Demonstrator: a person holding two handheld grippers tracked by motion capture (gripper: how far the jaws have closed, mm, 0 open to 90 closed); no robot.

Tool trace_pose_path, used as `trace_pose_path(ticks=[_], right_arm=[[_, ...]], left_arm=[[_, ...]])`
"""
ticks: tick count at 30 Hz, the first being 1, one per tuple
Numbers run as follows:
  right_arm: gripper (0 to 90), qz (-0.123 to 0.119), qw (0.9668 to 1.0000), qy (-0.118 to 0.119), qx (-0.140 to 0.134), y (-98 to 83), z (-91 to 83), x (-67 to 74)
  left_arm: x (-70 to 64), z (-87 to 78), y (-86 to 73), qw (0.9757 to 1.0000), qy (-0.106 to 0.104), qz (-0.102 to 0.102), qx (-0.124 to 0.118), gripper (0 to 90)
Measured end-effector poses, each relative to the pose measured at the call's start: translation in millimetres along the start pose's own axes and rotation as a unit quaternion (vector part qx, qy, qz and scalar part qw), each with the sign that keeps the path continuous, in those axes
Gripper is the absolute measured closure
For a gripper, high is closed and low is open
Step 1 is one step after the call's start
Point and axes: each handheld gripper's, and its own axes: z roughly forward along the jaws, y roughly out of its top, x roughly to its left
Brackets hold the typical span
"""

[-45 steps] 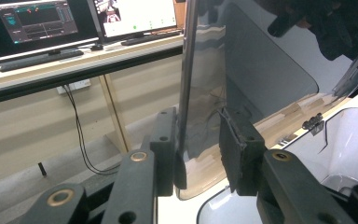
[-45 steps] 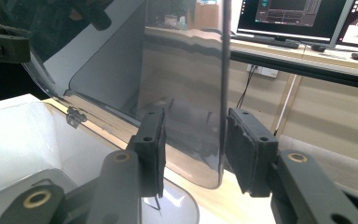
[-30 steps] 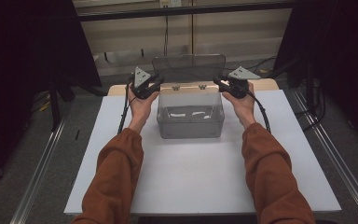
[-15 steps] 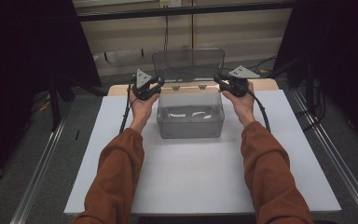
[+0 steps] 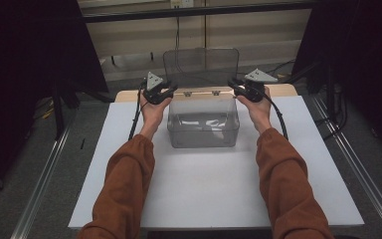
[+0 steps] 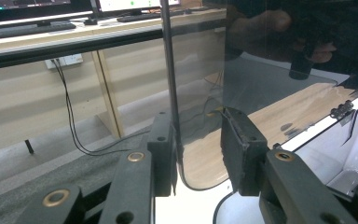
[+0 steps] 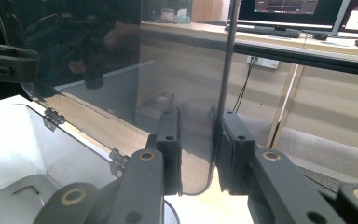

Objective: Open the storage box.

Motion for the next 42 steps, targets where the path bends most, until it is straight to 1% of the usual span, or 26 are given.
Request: trace_pose_path(ticks=[2, 4, 5, 6, 8, 9, 10, 13, 15, 20, 22, 23, 24, 25, 29, 30, 31, 33, 34, 35, 36, 37, 38, 40, 42], right_arm=[[71.1, 0.003, 1.0, 0.002, 0.0, -0.8, 0.7, -0.3], [70.2, 0.004, 1.0, 0.003, 0.004, -3.0, 1.9, -1.2], [69.9, 0.021, 0.9997, 0.009, 0.004, -6.0, 3.6, -3.5], [69.9, 0.026, 0.9996, 0.01, 0.005, -7.0, 4.0, -4.2], [69.9, 0.027, 0.9995, 0.012, 0.009, -8.6, 5.4, -5.0], [69.9, 0.027, 0.9995, 0.012, 0.009, -8.6, 5.4, -5.0], [70.4, 0.034, 0.9993, 0.014, 0.01, -9.3, 6.1, -5.4], [70.3, 0.038, 0.9991, 0.016, 0.012, -9.0, 6.8, -5.4], [70.2, 0.037, 0.9991, 0.015, 0.013, -8.7, 7.9, -5.8], [70.2, 0.041, 0.9989, 0.015, 0.018, -7.4, 9.3, -6.5], [70.3, 0.046, 0.9987, 0.016, 0.018, -7.5, 9.7, -6.7], [70.4, 0.048, 0.9986, 0.015, 0.017, -7.6, 10.0, -6.6], [70.6, 0.049, 0.9985, 0.015, 0.017, -7.9, 10.2, -6.7], [70.6, 0.049, 0.9985, 0.015, 0.017, -7.9, 10.2, -6.7], [70.9, 0.048, 0.9986, 0.015, 0.019, -7.6, 10.4, -7.2], [70.7, 0.049, 0.9985, 0.014, 0.018, -7.3, 11.0, -7.1], [70.7, 0.049, 0.9985, 0.014, 0.018, -7.3, 11.0, -7.1], [70.2, 0.053, 0.9983, 0.014, 0.019, -7.8, 11.9, -7.3], [70.2, 0.053, 0.9983, 0.014, 0.019, -7.8, 11.9, -7.3], [70.2, 0.054, 0.9983, 0.014, 0.019, -7.9, 12.1, -7.4], [70.2, 0.054, 0.9983, 0.014, 0.02, -7.5, 12.4, -7.6], [70.0, 0.052, 0.9983, 0.015, 0.023, -6.7, 12.7, -7.8], [70.0, 0.052, 0.9983, 0.015, 0.023, -6.7, 12.7, -7.8], [70.0, 0.056, 0.998, 0.016, 0.024, -6.7, 13.1, -8.6], [69.9, 0.055, 0.998, 0.016, 0.024, -6.7, 13.3, -8.6]], left_arm=[[0.6, 0.0, 0.2, 1.0, -0.002, -0.003, 0.0, 67.1], [1.3, -0.3, 1.1, 1.0, -0.004, -0.002, 0.006, 67.9], [1.7, 0.0, 1.7, 0.9999, -0.003, -0.006, 0.009, 68.4], [1.9, 0.2, 2.9, 0.9998, -0.007, -0.013, 0.01, 68.5], [1.6, 0.0, 4.1, 0.9998, -0.006, -0.012, 0.013, 68.8], [1.6, -0.6, 5.0, 0.9998, -0.005, -0.006, 0.02, 68.8], [2.4, -0.2, 5.1, 0.9998, -0.006, -0.005, 0.02, 69.0], [4.4, 0.9, 4.7, 0.9996, -0.011, -0.01, 0.022, 69.1], [4.8, 2.1, 4.6, 0.9997, -0.009, -0.013, 0.02, 68.9], [7.8, 3.1, 3.8, 0.9993, -0.013, -0.027, 0.023, 69.3], [7.6, 4.0, 3.3, 0.9989, -0.016, -0.038, 0.022, 69.5], [8.7, 3.5, 3.1, 0.9986, -0.016, -0.04, 0.03, 69.7], [8.4, 4.3, 2.3, 0.9983, -0.017, -0.05, 0.026, 70.0], [8.9, 4.3, 2.0, 0.9982, -0.018, -0.049, 0.029, 70.0], [10.0, 5.7, 0.9, 0.9967, -0.02, -0.07, 0.037, 70.5], [9.9, 6.1, 0.9, 0.9966, -0.018, -0.069, 0.039, 70.1], [8.8, 6.8, 1.0, 0.9963, -0.018, -0.074, 0.04, 70.1], [9.4, 7.2, 1.1, 0.9963, -0.017, -0.071, 0.045, 69.7], [9.0, 8.0, 1.0, 0.996, -0.019, -0.076, 0.044, 69.7], [8.5, 9.0, 1.3, 0.9957, -0.016, -0.082, 0.04, 69.6], [9.0, 9.0, 1.7, 0.9956, -0.016, -0.082, 0.043, 69.6], [10.7, 8.4, 2.3, 0.996, -0.018, -0.069, 0.054, 69.2], [10.3, 9.1, 2.2, 0.9957, -0.02, -0.074, 0.053, 69.2], [11.8, 9.7, 1.6, 0.9944, -0.024, -0.091, 0.048, 70.1], [13.5, 10.3, 0.9, 0.9939, -0.028, -0.095, 0.05, 69.9]])
